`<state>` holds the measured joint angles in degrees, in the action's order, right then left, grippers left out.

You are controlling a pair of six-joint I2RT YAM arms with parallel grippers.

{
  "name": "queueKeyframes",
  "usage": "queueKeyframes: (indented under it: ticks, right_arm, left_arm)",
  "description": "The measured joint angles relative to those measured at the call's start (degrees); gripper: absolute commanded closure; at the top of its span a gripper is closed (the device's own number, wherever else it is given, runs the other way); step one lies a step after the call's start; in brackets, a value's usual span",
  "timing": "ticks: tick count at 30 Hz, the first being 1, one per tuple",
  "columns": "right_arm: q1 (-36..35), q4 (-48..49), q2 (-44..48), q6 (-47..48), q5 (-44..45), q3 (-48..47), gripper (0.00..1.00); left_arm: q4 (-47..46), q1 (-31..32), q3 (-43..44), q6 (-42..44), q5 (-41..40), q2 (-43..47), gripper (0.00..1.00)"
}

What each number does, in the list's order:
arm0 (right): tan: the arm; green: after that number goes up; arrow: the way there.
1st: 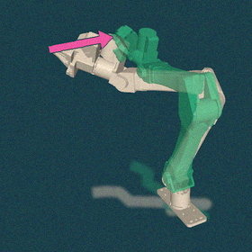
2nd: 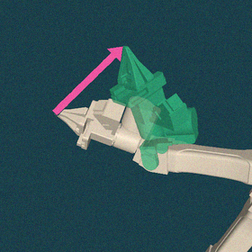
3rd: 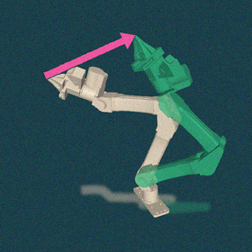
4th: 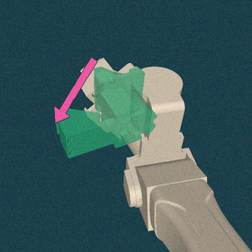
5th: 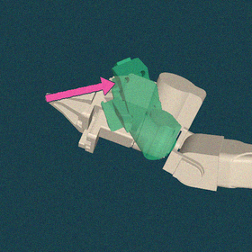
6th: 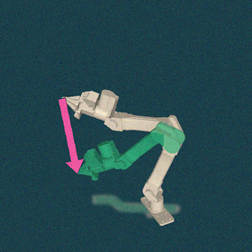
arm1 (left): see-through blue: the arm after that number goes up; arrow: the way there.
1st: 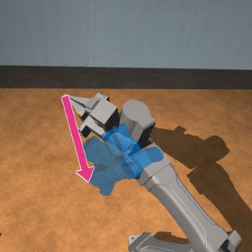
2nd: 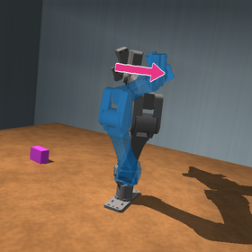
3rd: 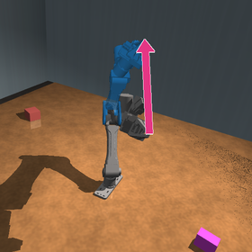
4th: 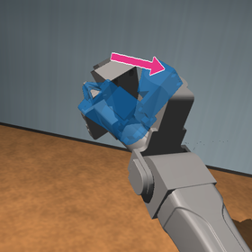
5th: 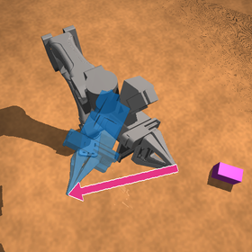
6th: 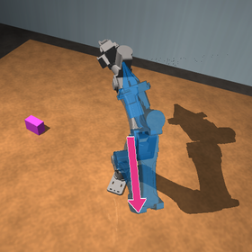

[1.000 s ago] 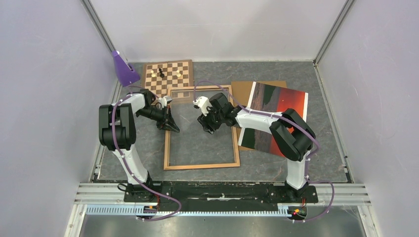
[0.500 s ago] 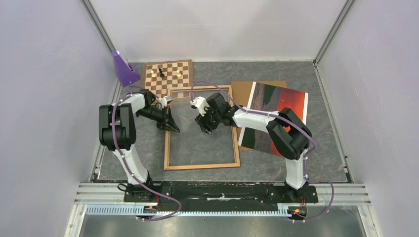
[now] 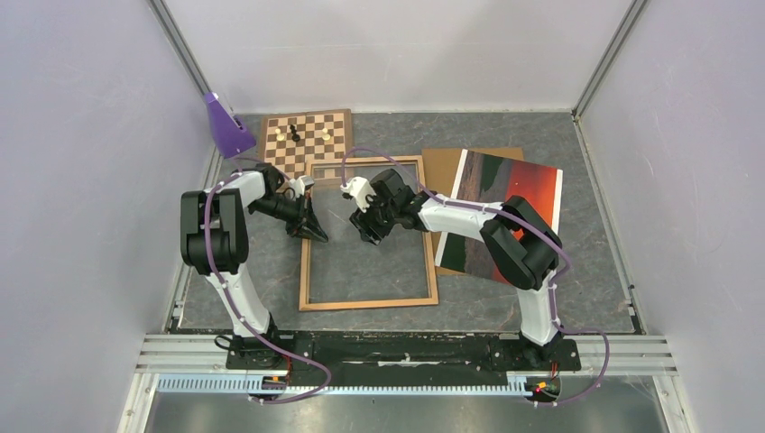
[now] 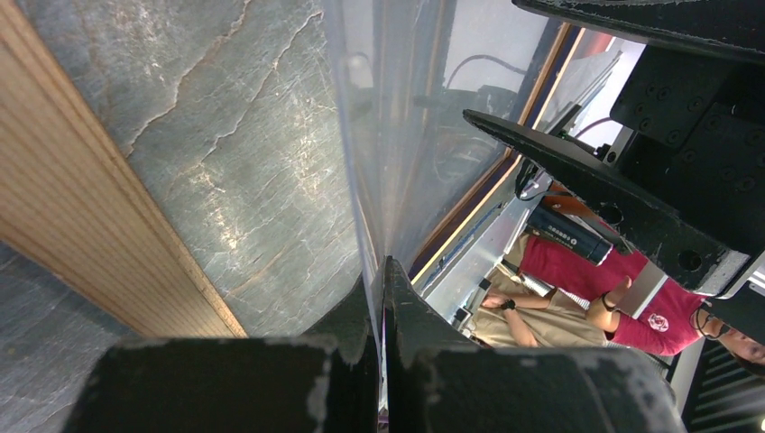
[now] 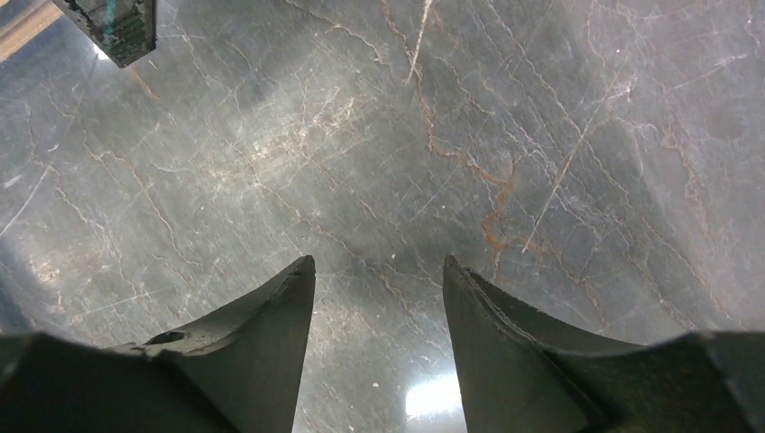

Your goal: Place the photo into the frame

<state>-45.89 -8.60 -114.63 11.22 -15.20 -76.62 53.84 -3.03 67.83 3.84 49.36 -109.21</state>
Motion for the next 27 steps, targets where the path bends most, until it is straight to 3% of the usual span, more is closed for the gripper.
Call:
queueKeyframes:
  ticks: [15, 27]
  right_arm:
    - [-0.1, -0.1, -0.7, 0.0, -0.2, -0.4, 0.44]
    - [-0.1, -0.1, -0.7, 0.0, 0.0, -0.4, 0.44]
  left_arm:
    - [-0.2, 0.0, 0.0, 0.0, -0.4, -0.9, 0.97]
    - [-0.2, 0.1, 0.0, 0.0, -2.5, -0.9, 0.7]
